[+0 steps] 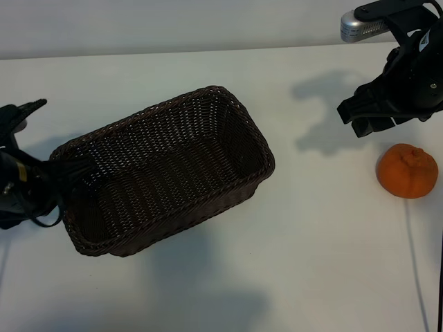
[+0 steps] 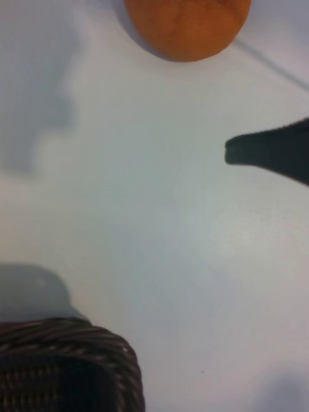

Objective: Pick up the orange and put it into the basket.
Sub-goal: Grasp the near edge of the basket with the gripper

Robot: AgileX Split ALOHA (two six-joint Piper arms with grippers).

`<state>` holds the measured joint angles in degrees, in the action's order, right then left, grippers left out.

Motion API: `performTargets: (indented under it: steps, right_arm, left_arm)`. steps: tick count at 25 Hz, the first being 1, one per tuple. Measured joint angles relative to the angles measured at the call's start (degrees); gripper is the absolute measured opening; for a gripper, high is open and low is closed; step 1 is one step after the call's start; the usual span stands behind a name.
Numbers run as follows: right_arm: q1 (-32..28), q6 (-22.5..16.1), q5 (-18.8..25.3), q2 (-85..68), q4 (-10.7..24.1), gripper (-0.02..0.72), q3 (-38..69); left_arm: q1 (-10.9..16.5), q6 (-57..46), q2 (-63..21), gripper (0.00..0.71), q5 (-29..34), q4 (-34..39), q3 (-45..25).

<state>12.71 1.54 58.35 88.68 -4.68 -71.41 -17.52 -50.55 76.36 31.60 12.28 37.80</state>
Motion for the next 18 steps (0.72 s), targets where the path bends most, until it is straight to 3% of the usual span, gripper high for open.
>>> performTargets:
  steps: [5, 18]
  right_arm:
    - [0.0, 0.0, 0.04, 0.0, 0.0, 0.538, 0.0]
    - [0.0, 0.06, 0.17, 0.0, 0.0, 0.538, 0.0]
  left_arm:
    - [0.22, 2.21, 2.88, 0.592, -3.29, -3.43, 0.0]
    - [0.22, 2.08, 12.16, 0.592, -8.17, -3.94, 0.0]
